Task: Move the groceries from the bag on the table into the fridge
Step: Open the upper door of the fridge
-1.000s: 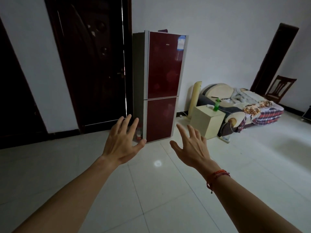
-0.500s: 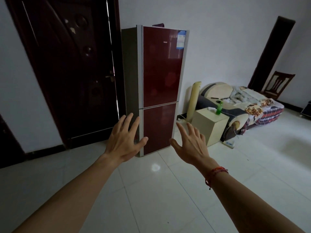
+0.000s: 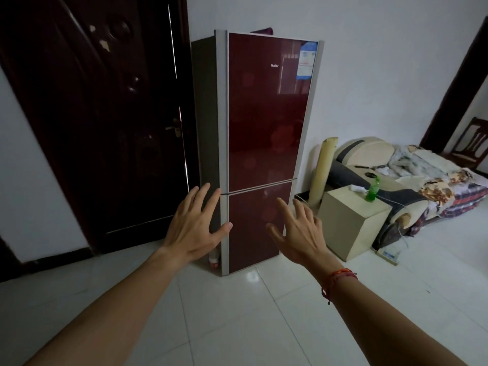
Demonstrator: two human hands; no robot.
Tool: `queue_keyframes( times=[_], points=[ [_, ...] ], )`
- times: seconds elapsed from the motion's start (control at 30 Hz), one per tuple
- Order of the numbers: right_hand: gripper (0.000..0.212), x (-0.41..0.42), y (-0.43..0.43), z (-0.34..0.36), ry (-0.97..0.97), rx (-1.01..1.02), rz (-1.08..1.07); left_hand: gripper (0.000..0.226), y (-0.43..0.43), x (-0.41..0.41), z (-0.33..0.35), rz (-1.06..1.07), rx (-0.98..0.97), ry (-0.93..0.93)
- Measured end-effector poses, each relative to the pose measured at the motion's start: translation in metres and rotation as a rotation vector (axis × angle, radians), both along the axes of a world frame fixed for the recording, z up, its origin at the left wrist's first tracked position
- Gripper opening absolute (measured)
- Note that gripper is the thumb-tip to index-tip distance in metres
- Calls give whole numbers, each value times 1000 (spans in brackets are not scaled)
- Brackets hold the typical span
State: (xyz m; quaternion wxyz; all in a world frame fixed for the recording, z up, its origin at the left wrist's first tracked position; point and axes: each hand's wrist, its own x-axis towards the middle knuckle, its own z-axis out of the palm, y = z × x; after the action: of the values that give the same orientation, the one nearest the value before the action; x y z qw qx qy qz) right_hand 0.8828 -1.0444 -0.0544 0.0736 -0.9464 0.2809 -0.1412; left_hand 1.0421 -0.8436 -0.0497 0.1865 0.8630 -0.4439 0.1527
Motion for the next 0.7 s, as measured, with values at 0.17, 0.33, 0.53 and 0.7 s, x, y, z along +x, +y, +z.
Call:
queue_keyframes(
  times=[0.17, 0.33, 0.53, 0.7],
  points=[
    [76, 70, -63, 4, -3, 5, 24, 91, -59, 65, 3, 54, 2, 25],
    [76, 129, -108, 4, -22, 17, 32, 90, -99, 121, 0, 65, 4, 37],
    [75, 202, -150, 2, -30, 3, 26, 90, -143, 199, -7, 53, -20, 57],
    [76, 271, -174, 4, -45, -6, 0, 91, -176, 276, -9, 8, -42, 66]
  ],
)
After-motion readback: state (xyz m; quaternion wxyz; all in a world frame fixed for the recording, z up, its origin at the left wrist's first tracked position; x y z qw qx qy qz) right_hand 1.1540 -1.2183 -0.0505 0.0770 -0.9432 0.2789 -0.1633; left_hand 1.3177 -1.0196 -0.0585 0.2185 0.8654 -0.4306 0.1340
